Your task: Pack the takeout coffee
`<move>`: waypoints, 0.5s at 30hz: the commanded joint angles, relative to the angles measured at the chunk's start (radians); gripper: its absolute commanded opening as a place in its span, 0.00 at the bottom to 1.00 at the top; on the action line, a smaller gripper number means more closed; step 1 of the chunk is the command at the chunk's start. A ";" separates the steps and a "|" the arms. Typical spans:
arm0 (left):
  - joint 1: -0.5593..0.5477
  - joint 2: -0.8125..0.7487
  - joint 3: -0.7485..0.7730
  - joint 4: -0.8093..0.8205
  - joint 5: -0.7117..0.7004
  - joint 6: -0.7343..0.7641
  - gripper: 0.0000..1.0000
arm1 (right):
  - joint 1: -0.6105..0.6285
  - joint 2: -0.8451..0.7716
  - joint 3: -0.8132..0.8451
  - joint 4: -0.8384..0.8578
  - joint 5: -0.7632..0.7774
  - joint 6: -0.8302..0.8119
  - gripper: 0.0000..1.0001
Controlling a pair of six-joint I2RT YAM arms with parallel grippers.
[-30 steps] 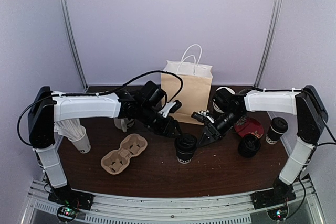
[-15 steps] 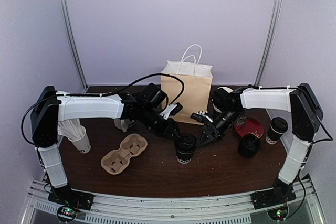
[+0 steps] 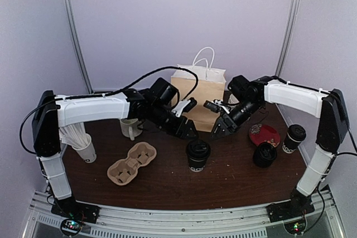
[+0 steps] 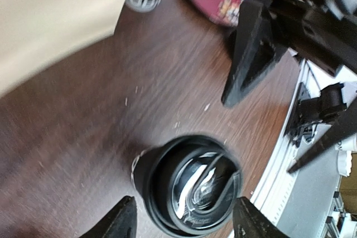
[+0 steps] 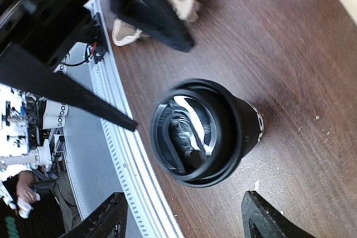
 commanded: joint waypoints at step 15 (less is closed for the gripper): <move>0.014 -0.432 -0.061 0.040 -0.637 0.540 0.98 | -0.002 -0.309 0.081 0.062 0.343 -0.378 0.89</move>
